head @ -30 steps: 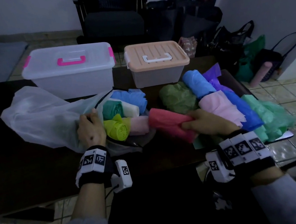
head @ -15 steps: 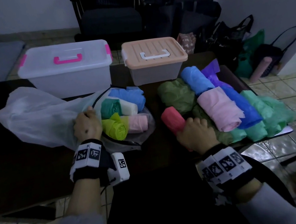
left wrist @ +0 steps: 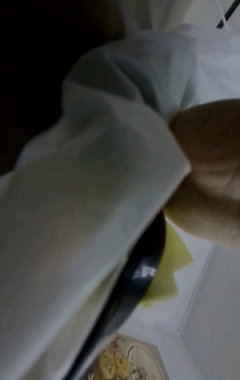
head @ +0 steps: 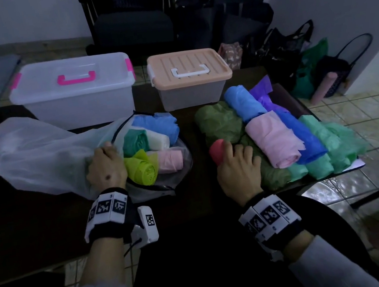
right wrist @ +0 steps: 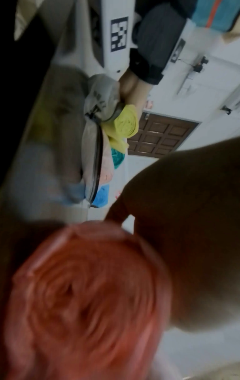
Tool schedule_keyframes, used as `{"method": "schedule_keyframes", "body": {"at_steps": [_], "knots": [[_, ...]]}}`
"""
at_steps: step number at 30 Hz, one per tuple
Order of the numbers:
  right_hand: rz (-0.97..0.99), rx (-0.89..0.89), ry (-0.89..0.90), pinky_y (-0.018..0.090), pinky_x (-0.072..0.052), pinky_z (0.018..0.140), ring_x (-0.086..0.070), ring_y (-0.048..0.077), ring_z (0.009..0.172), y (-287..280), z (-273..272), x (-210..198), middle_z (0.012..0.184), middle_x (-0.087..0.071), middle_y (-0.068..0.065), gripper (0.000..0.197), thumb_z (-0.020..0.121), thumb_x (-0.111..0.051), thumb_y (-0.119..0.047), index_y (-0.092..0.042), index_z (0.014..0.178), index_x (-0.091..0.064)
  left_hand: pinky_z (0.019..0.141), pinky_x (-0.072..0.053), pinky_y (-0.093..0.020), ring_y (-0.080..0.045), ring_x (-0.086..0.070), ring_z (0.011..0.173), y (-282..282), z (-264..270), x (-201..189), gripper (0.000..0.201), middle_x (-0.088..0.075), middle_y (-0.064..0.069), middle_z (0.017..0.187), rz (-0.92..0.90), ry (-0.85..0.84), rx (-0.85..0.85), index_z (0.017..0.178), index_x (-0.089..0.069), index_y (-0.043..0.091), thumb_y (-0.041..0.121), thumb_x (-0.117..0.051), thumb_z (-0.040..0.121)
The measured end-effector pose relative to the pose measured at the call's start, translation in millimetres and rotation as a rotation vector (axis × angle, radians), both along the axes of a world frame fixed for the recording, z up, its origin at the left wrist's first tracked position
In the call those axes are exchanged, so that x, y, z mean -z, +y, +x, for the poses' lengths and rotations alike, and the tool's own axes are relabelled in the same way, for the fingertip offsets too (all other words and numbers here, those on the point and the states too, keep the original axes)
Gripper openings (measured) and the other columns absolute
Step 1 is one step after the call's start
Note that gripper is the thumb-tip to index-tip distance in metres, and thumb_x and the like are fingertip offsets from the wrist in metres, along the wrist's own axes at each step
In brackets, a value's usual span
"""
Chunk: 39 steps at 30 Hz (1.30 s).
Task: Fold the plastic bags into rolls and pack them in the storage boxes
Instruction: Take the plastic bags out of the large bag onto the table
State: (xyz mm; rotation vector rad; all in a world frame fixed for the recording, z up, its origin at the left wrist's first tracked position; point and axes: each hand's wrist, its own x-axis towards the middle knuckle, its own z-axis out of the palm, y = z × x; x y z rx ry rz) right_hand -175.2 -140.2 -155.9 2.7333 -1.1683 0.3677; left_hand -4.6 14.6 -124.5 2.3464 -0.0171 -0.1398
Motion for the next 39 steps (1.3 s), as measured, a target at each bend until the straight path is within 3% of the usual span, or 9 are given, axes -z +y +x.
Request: {"method": "schedule_keyframes", "body": {"at_steps": [3,7,12,19,24,28,31,35,39], "knots": [[-0.049,0.089,0.089,0.037,-0.029,0.065,-0.044,0.026,0.077,-7.4,-2.9,0.4,0.084,-0.06,0.01,0.043,0.067,-0.038,-0.021,-0.007,0.093,-0.068,0.098,-0.034,-0.043,-0.044,-0.046,0.119,0.3,1.4,1.0,0.048,-0.049,-0.029,0.131,0.001,0.003,-0.008,0.125,-0.05,-0.003,0.032,-0.025,0.103],[0.001,0.123,0.07,0.034,-0.036,0.063,-0.054,0.026,0.072,-11.6,-5.2,4.0,0.077,-0.058,0.012,0.038,0.069,-0.035,-0.021,-0.004,0.075,-0.068,0.098,-0.034,-0.043,-0.044,-0.046,0.119,-1.2,1.5,2.1,0.048,-0.05,-0.028,0.13,0.01,0.006,-0.006,0.124,-0.051,-0.001,0.032,-0.024,0.103],[0.021,0.047,0.049,0.033,-0.042,0.06,-0.055,0.029,0.074,-7.2,-7.0,12.6,0.091,-0.06,0.013,0.054,0.074,-0.052,-0.041,-0.015,0.12,-0.063,0.098,-0.034,-0.043,-0.043,-0.046,0.119,-1.4,0.3,1.8,0.049,-0.05,-0.027,0.131,0.014,0.025,-0.011,0.127,-0.049,0.0,0.033,-0.024,0.102],[0.049,-0.008,-0.032,0.038,-0.046,0.066,-0.057,0.033,0.082,-2.6,5.5,-1.3,0.099,-0.061,0.017,0.04,0.075,-0.058,-0.03,-0.012,0.11,-0.066,0.099,-0.034,-0.042,-0.042,-0.046,0.121,3.5,0.8,3.6,0.049,-0.051,-0.025,0.132,-0.034,0.017,-0.005,0.126,-0.052,0.002,0.035,-0.025,0.102],[0.669,-0.545,-0.185,0.036,-0.035,0.093,-0.046,0.031,0.11,38.9,50.9,-41.7,0.12,-0.052,0.017,0.045,0.092,-0.049,-0.038,-0.01,0.127,-0.054,0.097,-0.036,-0.04,-0.04,-0.049,0.117,10.7,2.7,7.5,0.049,-0.054,-0.025,0.127,-0.109,-0.01,0.013,0.119,-0.056,-0.001,0.036,-0.028,0.101],[1.0,-0.505,-0.011,0.034,-0.037,0.098,-0.047,0.03,0.121,73.9,95.8,-45.8,0.131,-0.048,0.015,0.057,0.09,-0.054,-0.047,-0.009,0.132,-0.045,0.092,-0.038,-0.037,-0.037,-0.053,0.113,18.1,8.3,6.6,0.05,-0.058,-0.025,0.122,-0.142,0.016,0.066,0.113,-0.059,-0.004,0.036,-0.031,0.101],[0.988,-0.499,0.093,0.03,-0.039,0.093,-0.049,0.029,0.12,82.8,110.2,-46.6,0.132,-0.051,0.014,0.074,0.082,-0.061,-0.056,-0.003,0.132,-0.045,0.084,-0.036,-0.03,-0.033,-0.054,0.108,24.2,13.4,6.4,0.047,-0.059,-0.023,0.117,-0.241,0.084,0.083,0.111,-0.059,-0.003,0.036,-0.035,0.1],[1.006,-0.49,0.24,0.028,-0.041,0.078,-0.056,0.025,0.102,72.4,119.9,-53.7,0.112,-0.059,0.01,0.061,0.083,-0.065,-0.048,-0.002,0.121,-0.054,0.092,-0.04,-0.031,-0.029,-0.055,0.111,28.2,17.7,4.9,0.046,-0.06,-0.017,0.12,-0.377,0.156,0.075,0.114,-0.059,0.001,0.039,-0.038,0.099],[1.219,-0.312,0.202,0.026,-0.042,0.086,-0.053,0.022,0.108,47.1,119.3,-64.5,0.118,-0.054,0.005,0.064,0.082,-0.068,-0.041,-0.005,0.131,-0.046,0.101,-0.043,-0.046,-0.031,-0.057,0.11,24.8,20.6,8.6,0.046,-0.062,-0.014,0.117,-0.526,0.295,0.057,0.111,-0.06,0.009,0.049,-0.047,0.092]]}}
